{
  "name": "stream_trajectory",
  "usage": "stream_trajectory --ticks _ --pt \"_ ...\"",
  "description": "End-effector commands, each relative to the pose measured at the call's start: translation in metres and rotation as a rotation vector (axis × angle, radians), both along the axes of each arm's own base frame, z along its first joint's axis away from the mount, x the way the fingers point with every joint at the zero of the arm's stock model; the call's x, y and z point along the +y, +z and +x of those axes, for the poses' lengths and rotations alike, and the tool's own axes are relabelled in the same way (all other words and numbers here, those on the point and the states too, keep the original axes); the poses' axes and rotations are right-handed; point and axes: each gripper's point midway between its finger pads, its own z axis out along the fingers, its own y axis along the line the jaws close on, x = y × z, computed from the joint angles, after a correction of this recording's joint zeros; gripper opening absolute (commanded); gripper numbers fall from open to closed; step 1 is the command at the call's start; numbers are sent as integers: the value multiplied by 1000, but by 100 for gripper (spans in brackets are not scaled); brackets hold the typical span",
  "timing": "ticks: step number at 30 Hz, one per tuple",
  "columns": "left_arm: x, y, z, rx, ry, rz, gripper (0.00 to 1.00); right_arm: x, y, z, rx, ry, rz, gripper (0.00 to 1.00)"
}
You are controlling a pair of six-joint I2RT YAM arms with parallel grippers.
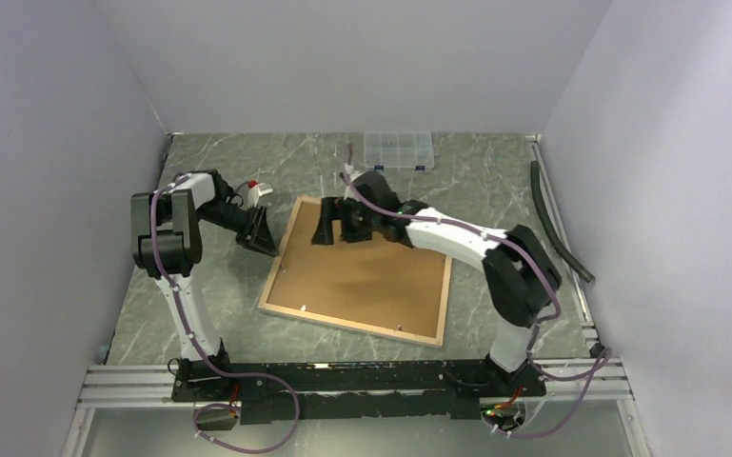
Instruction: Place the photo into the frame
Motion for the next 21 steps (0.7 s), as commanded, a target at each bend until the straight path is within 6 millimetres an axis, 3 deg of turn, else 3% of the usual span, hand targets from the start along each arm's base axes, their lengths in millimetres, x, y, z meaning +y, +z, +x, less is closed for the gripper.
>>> stream_trajectory --ticks 1,9,21 --pt "5 -17 5 -13 18 22 32 65 31 -9 -105 192 119 89" --pt "8 -29 8 -19 26 53 29 114 12 -25 -64 314 163 87" --pt "7 -39 6 -6 20 68 33 138 -33 -36 9 376 135 86"
